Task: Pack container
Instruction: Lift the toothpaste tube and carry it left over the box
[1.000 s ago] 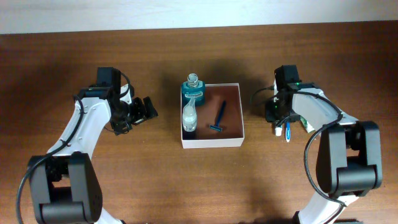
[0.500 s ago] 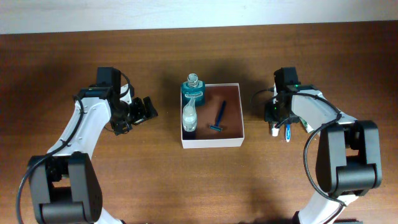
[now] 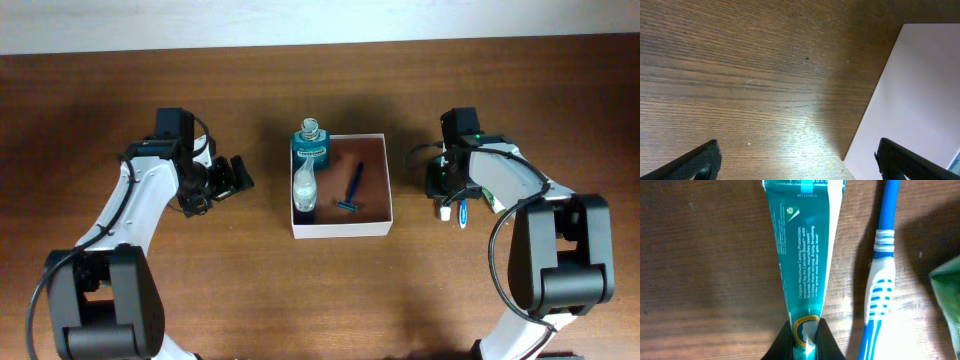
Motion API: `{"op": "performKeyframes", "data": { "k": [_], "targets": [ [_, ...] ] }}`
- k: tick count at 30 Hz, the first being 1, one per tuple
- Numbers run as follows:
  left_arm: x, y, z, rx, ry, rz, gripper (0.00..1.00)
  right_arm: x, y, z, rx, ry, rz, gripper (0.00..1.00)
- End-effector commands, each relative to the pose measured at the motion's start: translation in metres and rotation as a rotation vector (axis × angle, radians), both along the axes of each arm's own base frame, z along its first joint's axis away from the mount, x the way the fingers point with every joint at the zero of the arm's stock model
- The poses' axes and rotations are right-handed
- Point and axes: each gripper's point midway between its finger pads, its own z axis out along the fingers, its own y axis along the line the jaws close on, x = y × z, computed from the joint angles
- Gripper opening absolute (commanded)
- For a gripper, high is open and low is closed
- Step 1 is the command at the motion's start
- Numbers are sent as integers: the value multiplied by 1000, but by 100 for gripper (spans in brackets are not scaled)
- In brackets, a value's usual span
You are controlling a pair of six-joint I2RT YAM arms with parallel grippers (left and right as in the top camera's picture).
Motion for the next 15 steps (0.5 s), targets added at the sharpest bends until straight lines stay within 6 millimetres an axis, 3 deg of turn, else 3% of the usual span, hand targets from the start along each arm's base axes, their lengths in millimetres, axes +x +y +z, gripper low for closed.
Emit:
{"op": "performKeyframes", "data": {
  "k": [1, 9, 13, 15],
  "targets": [
    [-2, 1, -5, 0, 14, 1, 99, 6, 0, 21, -9, -31, -4, 7],
    [-2, 1, -5, 0, 14, 1, 99, 16, 11, 92, 7, -93, 14, 6],
    [-2, 1, -5, 0, 14, 1, 99, 13, 38, 130, 22, -120, 55, 6],
    [-2, 1, -5, 0, 14, 1, 99, 11, 68, 151, 45, -155, 99, 6]
  ]
}}
